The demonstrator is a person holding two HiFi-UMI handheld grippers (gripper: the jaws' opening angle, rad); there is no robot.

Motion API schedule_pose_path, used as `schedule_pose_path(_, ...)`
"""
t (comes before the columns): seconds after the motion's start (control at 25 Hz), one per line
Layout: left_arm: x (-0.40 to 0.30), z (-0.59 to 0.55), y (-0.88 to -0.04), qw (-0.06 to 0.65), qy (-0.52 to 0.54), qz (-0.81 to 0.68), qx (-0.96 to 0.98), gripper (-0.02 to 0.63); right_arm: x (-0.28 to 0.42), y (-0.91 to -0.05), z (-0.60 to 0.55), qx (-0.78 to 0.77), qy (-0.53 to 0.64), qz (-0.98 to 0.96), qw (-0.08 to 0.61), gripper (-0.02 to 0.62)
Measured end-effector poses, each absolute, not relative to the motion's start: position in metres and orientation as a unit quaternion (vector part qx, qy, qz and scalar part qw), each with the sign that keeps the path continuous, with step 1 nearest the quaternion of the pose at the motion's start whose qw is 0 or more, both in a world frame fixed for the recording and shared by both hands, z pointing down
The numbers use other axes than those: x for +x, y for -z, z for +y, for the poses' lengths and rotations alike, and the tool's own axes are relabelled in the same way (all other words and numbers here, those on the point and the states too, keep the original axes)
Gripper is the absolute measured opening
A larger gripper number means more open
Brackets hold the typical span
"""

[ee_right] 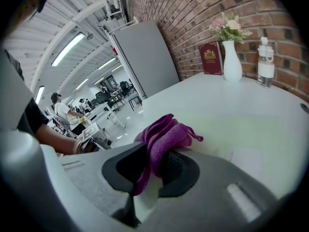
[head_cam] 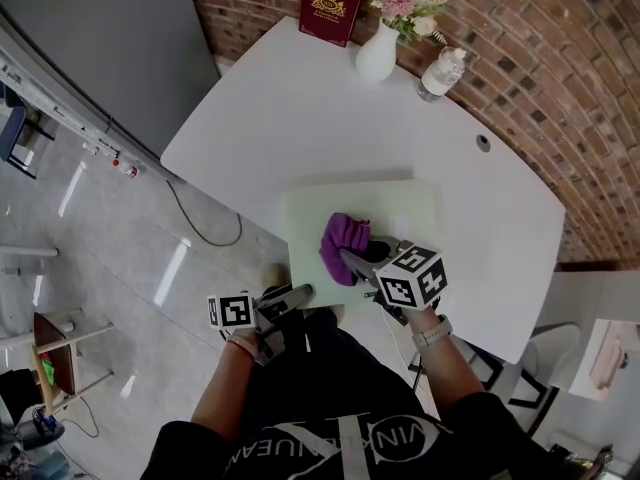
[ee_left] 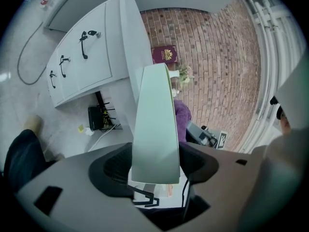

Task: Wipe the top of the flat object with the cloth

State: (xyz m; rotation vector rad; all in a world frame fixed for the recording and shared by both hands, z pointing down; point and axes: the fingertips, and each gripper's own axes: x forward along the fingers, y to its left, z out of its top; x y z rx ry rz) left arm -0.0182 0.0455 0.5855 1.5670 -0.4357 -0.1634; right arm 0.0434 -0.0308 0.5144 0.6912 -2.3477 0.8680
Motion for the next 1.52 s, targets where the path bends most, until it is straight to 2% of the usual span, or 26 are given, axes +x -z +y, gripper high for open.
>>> schedule_pose_path(0.4, -0.022, 0.043, -0.586, 0.680, 0.085, -0.214, 0.696, 0.295, 0.143, -0.525, -0.022, 0.335, -0.323, -0.839, 0.281, 0.064)
schedule_pose_path(0.56, -0.017, 0.044, -0.579, 0.705, 0.117, -0.214, 0.666, 0.295, 0.179, -0.525, -0.021, 0.362, -0.317, -0.830, 0.282, 0.064)
schedule_pose_path(1.12, -0.018, 0.033, -0.580, 0.692, 0.125, -0.227, 0.674, 0.295, 0.285, -0.523, -0.013, 0.463, -0.281, -0.783, 0.307, 0.064)
schedule_pose_path(1.32, -0.028, 0.024, -0.570, 0.680, 0.199, -0.245, 0.662, 0.306, 0.301, -0.494, -0.009, 0.523, -0.206, -0.757, 0.333, 0.064)
schedule_pose_path(1.4, -0.038, 0.013, -0.565, 0.663, 0.229, -0.269, 0.660, 0.333, 0.292, -0.472, -0.010, 0.535, -0.173, -0.764, 0.316, 0.064)
schedule_pose_path(1.52, -0.037, 0.010, -0.560, 0.647, 0.214, -0.272, 0.679, 0.357, 0.260, -0.439, -0.009, 0.533, -0.174, -0.795, 0.232, 0.064)
